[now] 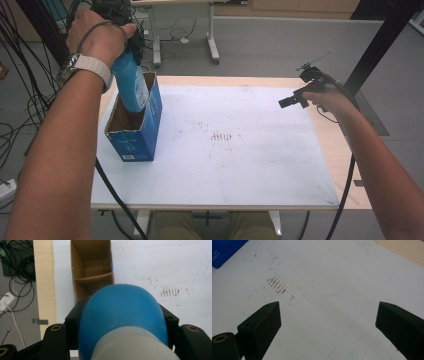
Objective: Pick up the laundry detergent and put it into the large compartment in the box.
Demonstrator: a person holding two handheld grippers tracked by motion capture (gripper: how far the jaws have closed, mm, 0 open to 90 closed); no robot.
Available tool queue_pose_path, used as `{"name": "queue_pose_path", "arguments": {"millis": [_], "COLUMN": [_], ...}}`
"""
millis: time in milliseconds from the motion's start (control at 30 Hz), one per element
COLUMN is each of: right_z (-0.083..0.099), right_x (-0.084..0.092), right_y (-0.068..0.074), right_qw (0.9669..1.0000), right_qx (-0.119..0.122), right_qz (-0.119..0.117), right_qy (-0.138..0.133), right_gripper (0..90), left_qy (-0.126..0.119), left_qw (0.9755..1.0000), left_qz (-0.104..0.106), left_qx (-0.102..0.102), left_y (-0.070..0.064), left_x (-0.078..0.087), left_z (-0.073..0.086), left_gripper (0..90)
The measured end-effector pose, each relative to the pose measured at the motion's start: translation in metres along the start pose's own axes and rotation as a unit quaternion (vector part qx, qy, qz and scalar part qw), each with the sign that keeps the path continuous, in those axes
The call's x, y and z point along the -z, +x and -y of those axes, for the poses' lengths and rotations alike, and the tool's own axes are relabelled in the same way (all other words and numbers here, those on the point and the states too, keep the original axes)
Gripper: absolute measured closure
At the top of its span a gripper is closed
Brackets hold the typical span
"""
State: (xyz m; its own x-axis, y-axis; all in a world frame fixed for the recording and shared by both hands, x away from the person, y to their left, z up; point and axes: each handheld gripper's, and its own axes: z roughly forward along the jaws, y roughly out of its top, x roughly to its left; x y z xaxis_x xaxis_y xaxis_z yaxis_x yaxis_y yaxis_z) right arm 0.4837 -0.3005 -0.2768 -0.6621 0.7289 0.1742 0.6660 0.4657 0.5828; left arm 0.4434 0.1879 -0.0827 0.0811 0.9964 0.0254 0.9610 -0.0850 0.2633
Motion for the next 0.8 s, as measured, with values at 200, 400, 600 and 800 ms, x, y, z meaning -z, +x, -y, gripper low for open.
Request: {"name": "queue_pose_path", "arguments": {"millis": [200, 400, 600, 800], "right_z": [0.0, 0.001, 0.001, 0.001], "right_x": [-0.001, -0.001, -0.001, -0.002], "right_y": [0.0, -0.001, -0.001, 0.0], "right_qw": [1.0, 1.0, 1.0, 1.0], "right_qx": [0.0, -0.002, -0.003, -0.004], "right_qz": [0.001, 0.002, 0.003, 0.003], "right_qy": [0.001, 0.002, 0.004, 0.006], "right_gripper": [6.1, 6.1, 6.1, 6.1], "left_qy": [0.001, 0.002, 0.001, 0.004], "left_qw": [1.0, 1.0, 1.0, 0.9999], "left_qz": [-0.003, -0.004, -0.007, -0.011], "left_qx": [0.001, 0.005, 0.005, 0.003], "left_y": [0.005, 0.011, 0.017, 0.021], "left_x": [-0.007, -0.014, -0.021, -0.03], "left_z": [-0.001, 0.0, 0.0, 0.001], "left_gripper": [39.2, 39.2, 39.2, 39.1]}}
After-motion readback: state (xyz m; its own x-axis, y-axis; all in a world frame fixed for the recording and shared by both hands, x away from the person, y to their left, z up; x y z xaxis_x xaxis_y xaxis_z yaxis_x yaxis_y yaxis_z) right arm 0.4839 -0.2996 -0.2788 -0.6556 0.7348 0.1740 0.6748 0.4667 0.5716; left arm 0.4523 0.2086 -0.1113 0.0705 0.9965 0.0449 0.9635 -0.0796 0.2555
